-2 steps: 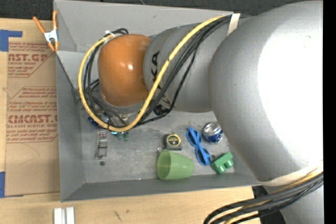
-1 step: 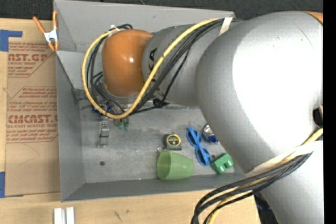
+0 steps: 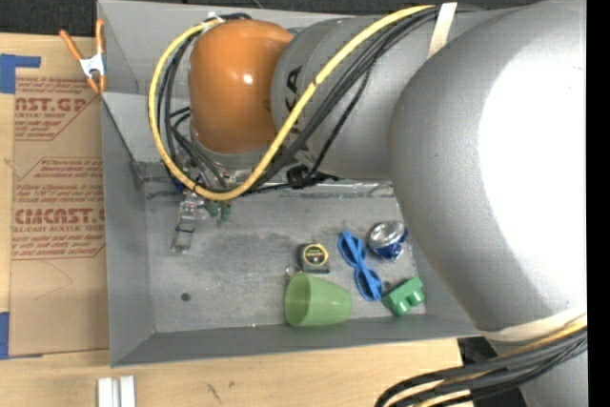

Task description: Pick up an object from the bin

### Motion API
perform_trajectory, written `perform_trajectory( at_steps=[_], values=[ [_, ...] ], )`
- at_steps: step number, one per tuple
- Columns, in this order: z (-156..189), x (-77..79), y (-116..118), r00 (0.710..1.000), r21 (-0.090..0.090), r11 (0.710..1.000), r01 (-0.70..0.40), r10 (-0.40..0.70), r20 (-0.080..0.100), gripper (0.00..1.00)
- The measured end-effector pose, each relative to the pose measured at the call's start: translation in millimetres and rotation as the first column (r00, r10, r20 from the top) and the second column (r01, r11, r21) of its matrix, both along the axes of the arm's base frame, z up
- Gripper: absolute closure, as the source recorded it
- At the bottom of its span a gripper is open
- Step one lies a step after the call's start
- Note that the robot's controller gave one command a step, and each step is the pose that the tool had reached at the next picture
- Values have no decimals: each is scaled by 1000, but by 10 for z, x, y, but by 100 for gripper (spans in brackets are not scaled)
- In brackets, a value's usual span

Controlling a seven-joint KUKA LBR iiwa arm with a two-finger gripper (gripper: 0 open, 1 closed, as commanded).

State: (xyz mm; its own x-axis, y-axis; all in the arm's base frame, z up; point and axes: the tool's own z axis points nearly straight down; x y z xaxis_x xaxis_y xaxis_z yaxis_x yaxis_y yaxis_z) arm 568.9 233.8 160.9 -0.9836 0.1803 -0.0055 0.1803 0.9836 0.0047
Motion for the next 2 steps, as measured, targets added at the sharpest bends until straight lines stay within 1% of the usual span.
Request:
perform_trajectory(
  at_steps=[1, 2],
  values=[
    [-952, -206, 37, 994, -5, 994, -113, 113, -10, 0],
    [71, -640, -229, 990, -3, 990, -139, 139, 0, 0]
  ],
)
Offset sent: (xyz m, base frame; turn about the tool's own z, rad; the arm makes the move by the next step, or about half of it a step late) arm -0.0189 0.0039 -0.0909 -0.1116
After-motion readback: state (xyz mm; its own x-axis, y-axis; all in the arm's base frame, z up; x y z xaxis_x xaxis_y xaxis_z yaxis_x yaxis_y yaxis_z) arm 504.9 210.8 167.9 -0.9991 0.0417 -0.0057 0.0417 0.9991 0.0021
